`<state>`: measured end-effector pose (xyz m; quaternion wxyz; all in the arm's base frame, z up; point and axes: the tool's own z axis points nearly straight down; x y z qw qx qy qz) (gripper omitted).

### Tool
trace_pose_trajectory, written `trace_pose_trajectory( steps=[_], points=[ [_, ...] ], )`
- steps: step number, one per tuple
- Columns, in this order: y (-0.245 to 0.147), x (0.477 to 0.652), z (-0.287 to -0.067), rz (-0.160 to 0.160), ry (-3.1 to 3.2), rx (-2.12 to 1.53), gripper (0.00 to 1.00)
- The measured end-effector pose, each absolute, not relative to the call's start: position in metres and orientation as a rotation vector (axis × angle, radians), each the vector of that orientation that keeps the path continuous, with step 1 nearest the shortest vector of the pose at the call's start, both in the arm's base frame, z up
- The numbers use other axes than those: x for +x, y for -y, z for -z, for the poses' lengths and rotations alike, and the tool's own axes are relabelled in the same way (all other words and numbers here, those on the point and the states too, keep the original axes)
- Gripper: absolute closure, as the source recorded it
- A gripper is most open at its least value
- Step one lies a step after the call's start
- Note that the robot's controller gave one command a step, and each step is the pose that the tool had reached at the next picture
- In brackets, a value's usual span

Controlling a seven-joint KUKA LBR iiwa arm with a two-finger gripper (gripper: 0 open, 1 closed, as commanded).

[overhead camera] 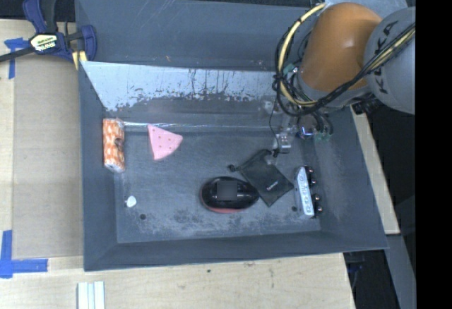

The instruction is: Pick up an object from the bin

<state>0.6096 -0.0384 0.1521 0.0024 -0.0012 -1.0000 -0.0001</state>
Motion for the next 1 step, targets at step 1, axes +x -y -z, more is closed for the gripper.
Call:
trace_pose_trajectory(
  steps=[1],
  points=[
    [0.0383, 0.6114, -0.1573, 0.0, 3.145, -0.002, 0.0]
  ],
)
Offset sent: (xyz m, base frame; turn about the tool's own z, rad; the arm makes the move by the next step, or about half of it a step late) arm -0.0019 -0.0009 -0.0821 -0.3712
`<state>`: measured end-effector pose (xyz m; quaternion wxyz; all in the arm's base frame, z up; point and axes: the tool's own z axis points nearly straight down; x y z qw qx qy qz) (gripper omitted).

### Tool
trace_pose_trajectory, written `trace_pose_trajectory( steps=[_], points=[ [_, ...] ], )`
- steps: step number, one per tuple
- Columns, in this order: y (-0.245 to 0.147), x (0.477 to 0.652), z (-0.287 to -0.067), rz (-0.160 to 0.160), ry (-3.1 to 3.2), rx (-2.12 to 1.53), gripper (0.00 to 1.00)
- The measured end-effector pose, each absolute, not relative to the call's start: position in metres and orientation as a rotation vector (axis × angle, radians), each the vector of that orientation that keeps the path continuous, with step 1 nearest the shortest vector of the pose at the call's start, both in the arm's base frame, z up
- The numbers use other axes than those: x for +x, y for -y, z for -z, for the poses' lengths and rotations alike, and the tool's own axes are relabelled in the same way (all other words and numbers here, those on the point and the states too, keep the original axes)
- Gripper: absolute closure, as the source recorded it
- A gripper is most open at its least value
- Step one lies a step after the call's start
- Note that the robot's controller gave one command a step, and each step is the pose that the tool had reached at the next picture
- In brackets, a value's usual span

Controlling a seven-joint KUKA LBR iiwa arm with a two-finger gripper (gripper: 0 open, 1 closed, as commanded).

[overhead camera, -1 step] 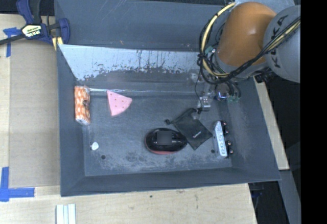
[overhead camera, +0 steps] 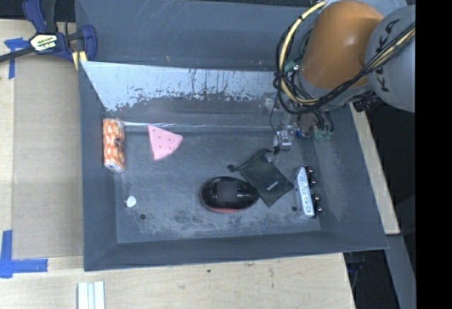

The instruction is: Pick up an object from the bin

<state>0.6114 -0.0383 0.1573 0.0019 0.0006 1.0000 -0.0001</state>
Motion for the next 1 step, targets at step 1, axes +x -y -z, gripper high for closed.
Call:
trace_pose_trajectory(
  steps=[1],
  points=[
    [0.0395, 0.6071, -0.0681, -0.003, -3.095, -0.574, 0.0]
  ],
)
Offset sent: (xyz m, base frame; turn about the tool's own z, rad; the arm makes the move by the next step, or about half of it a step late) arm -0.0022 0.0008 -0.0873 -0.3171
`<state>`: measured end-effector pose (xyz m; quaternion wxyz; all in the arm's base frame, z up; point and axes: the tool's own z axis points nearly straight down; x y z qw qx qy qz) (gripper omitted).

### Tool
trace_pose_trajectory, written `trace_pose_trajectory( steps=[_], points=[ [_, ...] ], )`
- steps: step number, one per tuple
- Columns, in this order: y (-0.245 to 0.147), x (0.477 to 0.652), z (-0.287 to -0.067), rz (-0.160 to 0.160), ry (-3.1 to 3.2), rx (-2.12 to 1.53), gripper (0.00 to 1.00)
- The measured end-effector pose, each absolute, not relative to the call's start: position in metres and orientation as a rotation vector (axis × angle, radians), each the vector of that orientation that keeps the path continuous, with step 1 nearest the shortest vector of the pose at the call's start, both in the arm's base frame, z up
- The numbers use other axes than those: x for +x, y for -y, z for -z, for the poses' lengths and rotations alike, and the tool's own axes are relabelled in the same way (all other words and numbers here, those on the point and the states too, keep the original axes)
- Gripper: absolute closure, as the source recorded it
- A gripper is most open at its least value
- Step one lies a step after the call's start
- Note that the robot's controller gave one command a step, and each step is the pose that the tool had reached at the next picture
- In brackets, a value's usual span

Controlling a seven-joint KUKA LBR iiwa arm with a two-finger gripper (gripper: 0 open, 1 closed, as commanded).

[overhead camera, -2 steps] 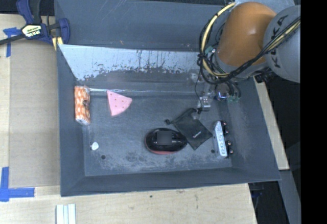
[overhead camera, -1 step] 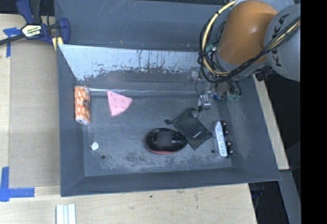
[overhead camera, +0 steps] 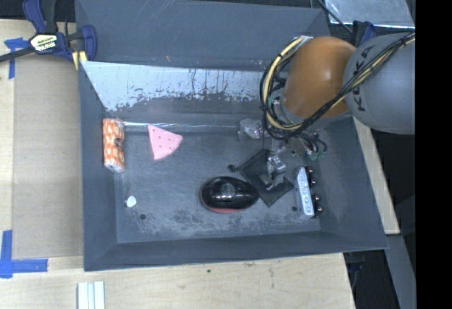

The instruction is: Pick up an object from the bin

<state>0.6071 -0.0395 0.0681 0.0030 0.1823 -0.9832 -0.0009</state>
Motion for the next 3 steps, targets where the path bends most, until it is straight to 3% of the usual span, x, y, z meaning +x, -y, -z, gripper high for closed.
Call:
trace_pose_trajectory(
  steps=[3],
  points=[
    [0.0386, 0.6108, -0.0716, 0.0, 3.109, 0.491, 0.0]
  ],
)
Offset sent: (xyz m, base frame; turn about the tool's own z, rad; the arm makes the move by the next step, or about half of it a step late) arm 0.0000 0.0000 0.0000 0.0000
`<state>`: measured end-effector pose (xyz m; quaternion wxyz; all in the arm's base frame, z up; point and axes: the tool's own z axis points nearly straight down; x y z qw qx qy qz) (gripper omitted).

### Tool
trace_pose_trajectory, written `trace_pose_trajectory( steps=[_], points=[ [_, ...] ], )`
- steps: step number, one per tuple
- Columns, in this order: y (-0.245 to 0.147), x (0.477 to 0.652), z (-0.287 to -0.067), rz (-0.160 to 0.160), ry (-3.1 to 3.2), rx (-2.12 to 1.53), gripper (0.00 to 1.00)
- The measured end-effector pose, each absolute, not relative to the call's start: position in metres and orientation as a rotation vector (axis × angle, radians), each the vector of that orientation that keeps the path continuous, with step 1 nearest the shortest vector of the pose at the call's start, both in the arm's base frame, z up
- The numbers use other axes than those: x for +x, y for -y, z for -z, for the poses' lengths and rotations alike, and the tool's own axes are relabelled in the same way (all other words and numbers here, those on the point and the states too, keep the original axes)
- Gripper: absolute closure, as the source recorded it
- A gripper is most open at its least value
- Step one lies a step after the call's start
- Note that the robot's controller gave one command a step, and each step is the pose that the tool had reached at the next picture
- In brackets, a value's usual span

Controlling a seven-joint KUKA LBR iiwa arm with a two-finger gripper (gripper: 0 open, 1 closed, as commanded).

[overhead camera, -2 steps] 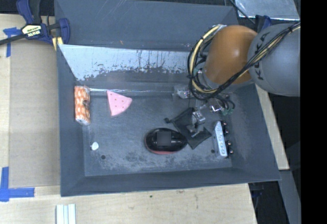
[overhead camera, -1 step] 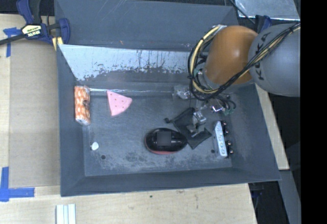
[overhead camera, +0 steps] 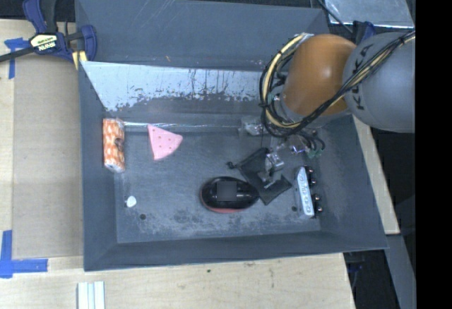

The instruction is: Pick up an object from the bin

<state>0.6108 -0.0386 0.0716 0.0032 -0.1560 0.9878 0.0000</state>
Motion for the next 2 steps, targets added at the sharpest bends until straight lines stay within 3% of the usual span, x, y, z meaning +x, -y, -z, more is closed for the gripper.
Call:
trace_pose_trajectory(
  steps=[1, 2],
  points=[
    [0.0387, 0.6116, -0.0725, 0.001, -3.091, -0.512, 1.0],
    [0.0387, 0.6116, -0.0725, 0.001, -3.09, -0.515, 1.0]
  ],
)
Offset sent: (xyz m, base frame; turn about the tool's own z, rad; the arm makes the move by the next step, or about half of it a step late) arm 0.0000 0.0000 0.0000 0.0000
